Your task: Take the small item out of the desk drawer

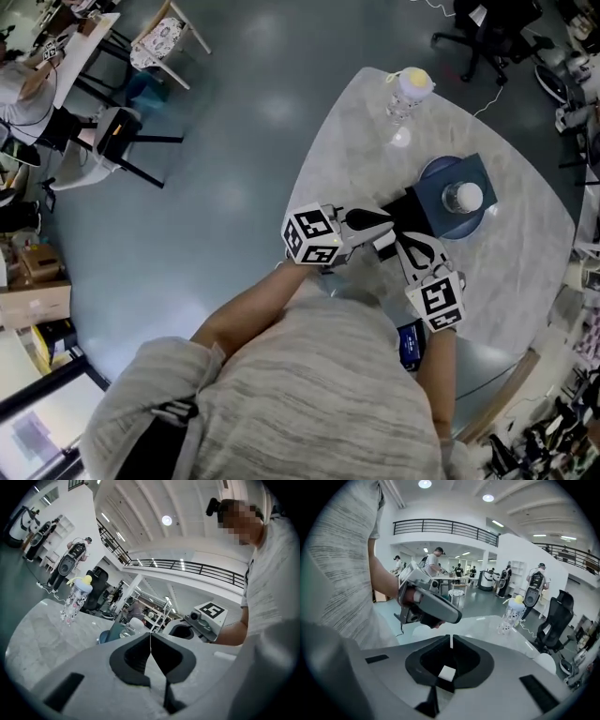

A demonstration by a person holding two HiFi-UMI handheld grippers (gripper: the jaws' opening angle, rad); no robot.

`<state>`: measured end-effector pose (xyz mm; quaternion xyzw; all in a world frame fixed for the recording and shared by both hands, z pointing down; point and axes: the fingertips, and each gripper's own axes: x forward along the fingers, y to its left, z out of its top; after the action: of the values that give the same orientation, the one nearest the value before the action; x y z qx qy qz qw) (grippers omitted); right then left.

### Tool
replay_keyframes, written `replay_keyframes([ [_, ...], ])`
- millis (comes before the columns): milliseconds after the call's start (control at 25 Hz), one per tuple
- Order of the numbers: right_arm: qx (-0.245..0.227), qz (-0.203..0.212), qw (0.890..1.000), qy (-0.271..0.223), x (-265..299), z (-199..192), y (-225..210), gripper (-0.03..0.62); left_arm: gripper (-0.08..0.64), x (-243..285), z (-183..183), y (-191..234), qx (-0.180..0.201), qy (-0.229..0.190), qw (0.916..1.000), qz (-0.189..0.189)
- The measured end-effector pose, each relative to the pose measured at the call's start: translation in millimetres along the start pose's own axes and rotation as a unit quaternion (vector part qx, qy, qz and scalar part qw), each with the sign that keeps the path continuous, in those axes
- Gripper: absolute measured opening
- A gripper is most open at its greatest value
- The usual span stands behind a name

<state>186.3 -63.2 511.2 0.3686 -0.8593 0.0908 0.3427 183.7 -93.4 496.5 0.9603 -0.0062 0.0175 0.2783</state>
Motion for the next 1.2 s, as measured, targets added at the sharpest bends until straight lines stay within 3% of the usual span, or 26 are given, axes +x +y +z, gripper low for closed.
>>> replay_keyframes([
  [200,-0.095,0.062,0.991,0.068,16,-24,4,0.012,0.015,5,-6,9,-0.008,-0.014,0.9993,0.035],
  [440,-0.179,0.140,0.965,0.127,36,-48,13,0.012,0.015,0,-13,24,-0.021,-0.029,0.9966,0.074],
  [480,-0.192,0.151,0.960,0.138,40,-52,14,0.017,0.015,-2,-14,27,-0.022,-0.031,0.9962,0.079],
  [560,-0.217,0.172,0.947,0.160,50,-60,20,0.112,0.015,-9,-17,32,-0.026,-0.036,0.9953,0.086],
  [600,-0.230,0.182,0.941,0.171,54,-63,23,0.123,0.015,-13,-18,34,-0.027,-0.038,0.9949,0.089],
  [1040,-0.337,0.266,0.869,0.247,75,-94,39,0.163,0.015,-34,-24,48,-0.042,-0.061,0.9911,0.111],
  [1200,-0.381,0.287,0.835,0.274,81,-111,38,0.169,0.015,-38,-25,52,-0.044,-0.070,0.9893,0.120],
])
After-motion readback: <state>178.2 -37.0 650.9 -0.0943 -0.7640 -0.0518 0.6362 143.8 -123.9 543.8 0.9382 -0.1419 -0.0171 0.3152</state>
